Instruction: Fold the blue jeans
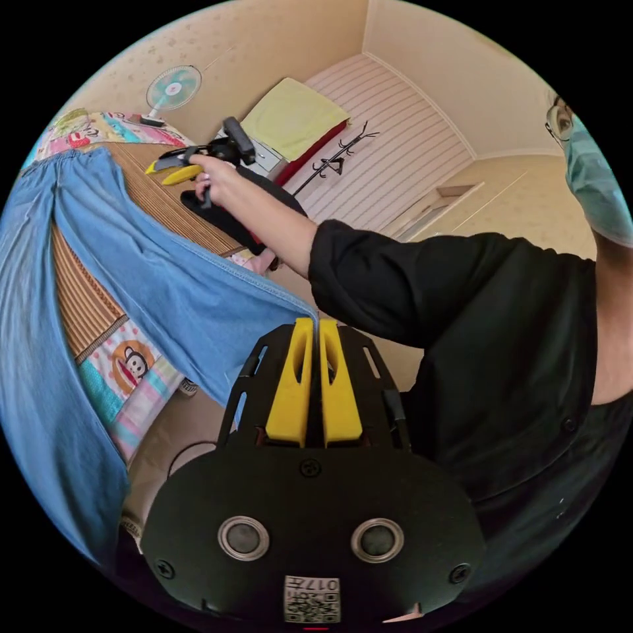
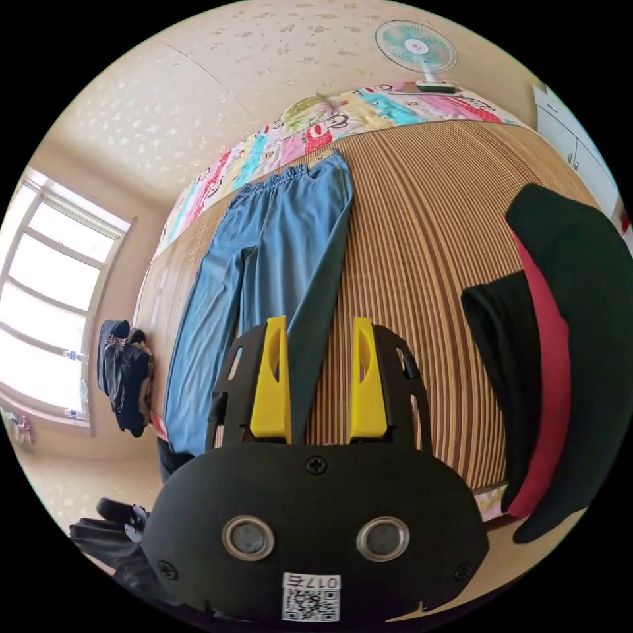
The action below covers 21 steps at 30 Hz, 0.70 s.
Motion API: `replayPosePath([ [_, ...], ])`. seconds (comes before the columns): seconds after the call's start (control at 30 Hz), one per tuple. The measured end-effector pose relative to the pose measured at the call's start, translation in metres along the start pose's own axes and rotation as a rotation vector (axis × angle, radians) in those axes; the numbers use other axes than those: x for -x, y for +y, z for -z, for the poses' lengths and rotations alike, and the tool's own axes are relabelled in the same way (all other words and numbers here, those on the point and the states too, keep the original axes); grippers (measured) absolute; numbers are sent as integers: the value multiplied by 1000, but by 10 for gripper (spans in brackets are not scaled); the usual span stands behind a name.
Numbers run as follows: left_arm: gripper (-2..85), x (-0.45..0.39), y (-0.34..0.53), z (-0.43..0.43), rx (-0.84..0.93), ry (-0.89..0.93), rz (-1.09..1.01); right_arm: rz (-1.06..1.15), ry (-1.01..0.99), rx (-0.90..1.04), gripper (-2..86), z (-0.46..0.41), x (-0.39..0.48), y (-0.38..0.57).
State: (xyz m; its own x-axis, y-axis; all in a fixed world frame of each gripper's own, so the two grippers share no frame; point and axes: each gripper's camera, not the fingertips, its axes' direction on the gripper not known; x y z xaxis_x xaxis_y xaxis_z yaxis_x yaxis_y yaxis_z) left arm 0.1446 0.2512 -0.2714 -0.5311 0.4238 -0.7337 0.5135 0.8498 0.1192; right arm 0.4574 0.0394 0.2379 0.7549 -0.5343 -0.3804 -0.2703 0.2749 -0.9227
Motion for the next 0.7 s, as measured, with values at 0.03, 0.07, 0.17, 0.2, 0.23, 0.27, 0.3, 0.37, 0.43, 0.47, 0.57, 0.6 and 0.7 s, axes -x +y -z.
replayPosePath([
  [0.03,-10,-2,-3,0,8,12,-16,16,6,30,128,-23,7,-25],
  [0.07,-10,-5,-7,1,9,21,-30,11,34,62,129,-46,12,-46],
  [0.17,-10,-6,-19,3,5,54,-37,-42,135,67,133,-83,18,-80],
  [0.2,-9,-6,-21,4,3,62,-37,-50,160,58,132,-87,18,-84],
  [0.23,-9,-6,-25,7,-3,77,-40,-71,195,44,130,-96,16,-91],
  [0.27,-9,-7,-28,10,-9,92,-43,-86,191,37,123,-104,11,-97],
  [0.3,-9,-7,-29,12,-11,100,-44,-87,173,37,120,-108,9,-99],
  [0.37,-10,-8,-34,17,-2,120,-45,-108,123,25,108,-116,0,-106],
  [0.43,-10,-10,-38,20,8,125,-48,-106,112,10,105,-119,-1,-110],
  [0.47,-10,-11,-40,22,13,129,-50,-95,119,9,105,-122,1,-113],
  [0.57,-9,-12,-45,24,27,153,-42,-98,185,23,71,-132,4,-117],
  [0.6,-9,-12,-47,25,29,158,-40,-100,200,26,61,-135,5,-117],
  [0.7,-9,-13,-52,30,29,183,-29,-83,244,39,26,-145,7,-113],
])
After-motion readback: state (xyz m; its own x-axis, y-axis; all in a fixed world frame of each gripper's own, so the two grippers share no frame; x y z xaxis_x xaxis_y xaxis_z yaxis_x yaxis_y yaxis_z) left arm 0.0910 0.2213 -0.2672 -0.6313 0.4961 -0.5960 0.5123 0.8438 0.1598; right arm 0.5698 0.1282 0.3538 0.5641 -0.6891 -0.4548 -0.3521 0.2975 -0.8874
